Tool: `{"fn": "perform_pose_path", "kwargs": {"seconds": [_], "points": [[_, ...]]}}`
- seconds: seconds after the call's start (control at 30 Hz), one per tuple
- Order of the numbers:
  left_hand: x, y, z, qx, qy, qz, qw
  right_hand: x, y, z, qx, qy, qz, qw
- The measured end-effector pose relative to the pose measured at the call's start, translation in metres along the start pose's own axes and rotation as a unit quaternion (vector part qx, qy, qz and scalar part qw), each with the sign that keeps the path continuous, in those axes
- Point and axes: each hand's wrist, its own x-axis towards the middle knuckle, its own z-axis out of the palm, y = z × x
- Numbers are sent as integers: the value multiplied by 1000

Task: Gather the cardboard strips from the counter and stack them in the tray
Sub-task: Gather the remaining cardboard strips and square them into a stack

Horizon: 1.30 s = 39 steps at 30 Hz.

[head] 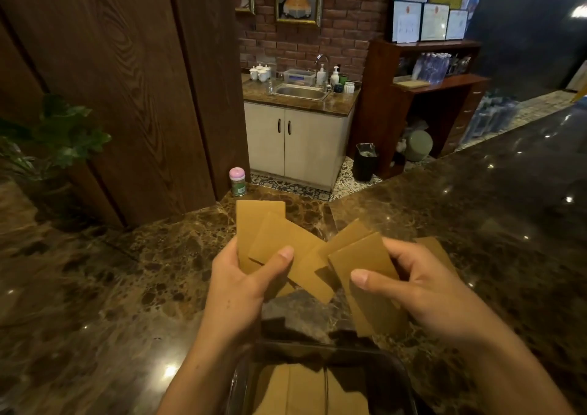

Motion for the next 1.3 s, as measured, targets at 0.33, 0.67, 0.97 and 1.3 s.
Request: {"fn": "perform_pose_path", "kwargs": {"seconds": [0.33,0.67,0.97,1.3], "points": [[-3,4,14,-58,-115,-46,991,19,8,24,155,82,-22,984],[2,5,-1,-22,-139,118,983,20,4,11,389,66,64,916],[10,7,-9,0,-217,198,956,16,0,12,342,-27,88,935],[-1,-1,4,-35,-149,117,981,19,-6,33,347,81,59,933]]}}
